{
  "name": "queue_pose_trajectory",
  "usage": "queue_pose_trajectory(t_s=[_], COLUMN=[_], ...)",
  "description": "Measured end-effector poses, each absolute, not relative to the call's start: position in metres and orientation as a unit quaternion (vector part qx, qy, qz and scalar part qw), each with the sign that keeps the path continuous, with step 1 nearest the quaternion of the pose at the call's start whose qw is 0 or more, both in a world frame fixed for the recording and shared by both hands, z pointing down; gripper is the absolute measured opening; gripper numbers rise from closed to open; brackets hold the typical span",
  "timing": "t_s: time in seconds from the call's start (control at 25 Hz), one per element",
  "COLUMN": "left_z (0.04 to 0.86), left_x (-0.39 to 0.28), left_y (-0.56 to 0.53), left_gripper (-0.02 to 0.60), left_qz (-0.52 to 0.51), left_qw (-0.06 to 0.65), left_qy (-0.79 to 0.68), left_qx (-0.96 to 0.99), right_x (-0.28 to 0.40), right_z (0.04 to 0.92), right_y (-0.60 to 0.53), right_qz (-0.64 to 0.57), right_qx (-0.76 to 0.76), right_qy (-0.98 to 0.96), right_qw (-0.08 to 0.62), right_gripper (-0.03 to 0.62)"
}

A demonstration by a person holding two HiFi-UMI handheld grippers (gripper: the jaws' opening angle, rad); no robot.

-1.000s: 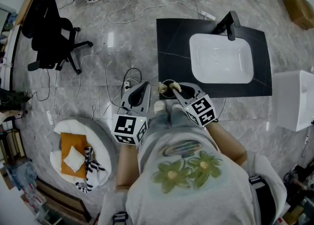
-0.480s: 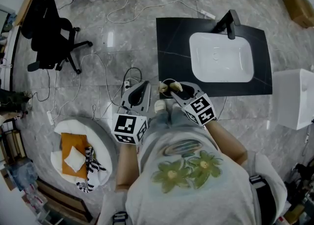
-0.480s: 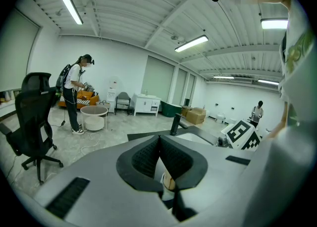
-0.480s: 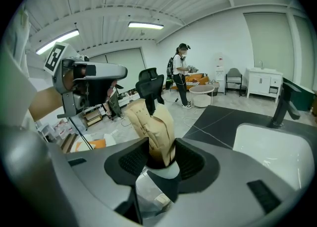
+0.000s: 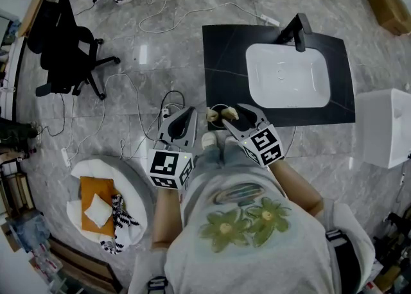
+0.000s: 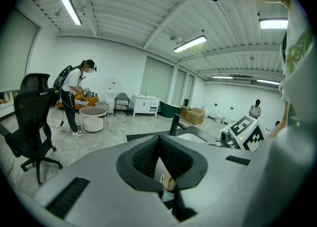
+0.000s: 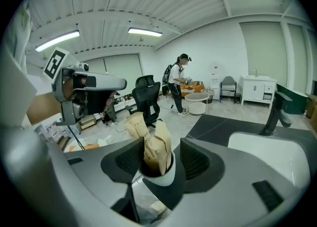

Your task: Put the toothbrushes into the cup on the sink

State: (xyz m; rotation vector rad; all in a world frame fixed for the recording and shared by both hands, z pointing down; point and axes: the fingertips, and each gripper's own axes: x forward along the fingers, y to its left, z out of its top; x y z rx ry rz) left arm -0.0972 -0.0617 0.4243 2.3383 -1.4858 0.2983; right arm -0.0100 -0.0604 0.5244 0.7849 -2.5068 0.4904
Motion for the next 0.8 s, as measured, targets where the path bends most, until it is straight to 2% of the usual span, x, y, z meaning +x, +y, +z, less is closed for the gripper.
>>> queue_pose_trajectory(t_s=[0.64,0.8], left_z=[0.411,0.405], left_x=[-0.087,-0.083], left_y=[-0.058,-0.056], left_gripper=[0.018,0.018], left_qz=[0.101,0.097], left_qw=[0.160,0.155], left_qy=[-0.519,-0.516], left_qx=[0.834,0.836], right_x=[-0.004,0.003], right_z=[0.422,0.409], right_y=[-0.068,-0.068], right_qz=[0.150,0.141], right_qx=[0.311,0.327], right_qy=[-0.933,-0.931], right_qw=[0.096,0.078], right_gripper=[0.204,0.100])
